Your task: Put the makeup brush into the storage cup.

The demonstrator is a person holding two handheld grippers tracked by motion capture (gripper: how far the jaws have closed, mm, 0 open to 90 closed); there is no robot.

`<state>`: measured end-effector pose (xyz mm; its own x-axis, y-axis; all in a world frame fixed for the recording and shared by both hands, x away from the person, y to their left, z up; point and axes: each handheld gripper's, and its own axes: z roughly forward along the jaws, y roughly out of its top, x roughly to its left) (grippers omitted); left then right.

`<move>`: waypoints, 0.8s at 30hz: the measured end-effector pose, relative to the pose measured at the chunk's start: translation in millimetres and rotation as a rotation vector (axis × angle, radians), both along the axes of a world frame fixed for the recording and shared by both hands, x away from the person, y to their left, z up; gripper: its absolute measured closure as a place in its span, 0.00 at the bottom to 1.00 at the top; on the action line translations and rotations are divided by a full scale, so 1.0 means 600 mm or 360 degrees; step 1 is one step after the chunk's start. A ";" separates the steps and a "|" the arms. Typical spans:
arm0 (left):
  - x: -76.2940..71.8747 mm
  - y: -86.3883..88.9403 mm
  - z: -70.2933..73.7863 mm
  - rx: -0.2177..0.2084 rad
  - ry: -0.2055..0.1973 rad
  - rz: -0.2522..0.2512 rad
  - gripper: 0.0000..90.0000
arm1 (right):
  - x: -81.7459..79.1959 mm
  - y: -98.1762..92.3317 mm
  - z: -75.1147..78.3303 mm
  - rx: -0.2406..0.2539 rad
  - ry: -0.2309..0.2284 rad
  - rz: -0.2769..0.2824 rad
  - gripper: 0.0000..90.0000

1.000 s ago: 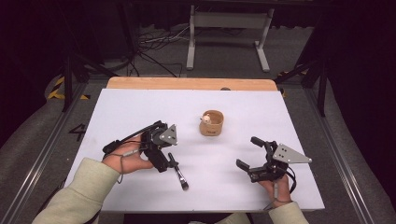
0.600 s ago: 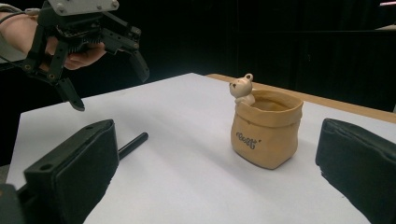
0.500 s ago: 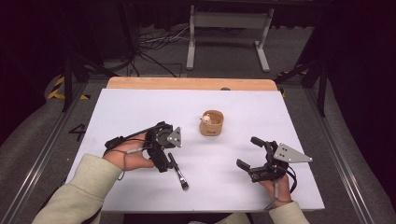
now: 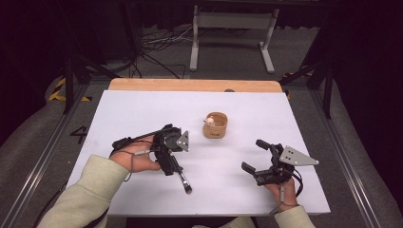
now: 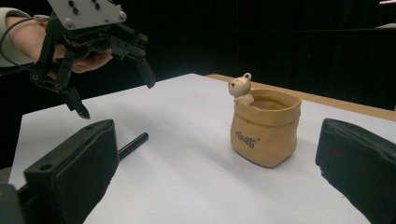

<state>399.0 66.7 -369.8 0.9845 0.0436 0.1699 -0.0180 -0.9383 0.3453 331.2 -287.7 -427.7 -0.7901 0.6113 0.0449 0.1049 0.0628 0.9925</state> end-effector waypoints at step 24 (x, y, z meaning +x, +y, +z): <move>0.012 -0.008 -0.043 0.0075 0.0124 -0.0040 0.05 | 0.003 -0.007 -0.001 0.0028 0.0020 0.0009 0.00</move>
<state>406.0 62.0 -395.7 0.9955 0.0125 0.0943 -0.0166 -0.9531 0.3022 332.7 -291.9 -428.0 -0.7927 0.6060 0.0656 0.1172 0.0459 0.9920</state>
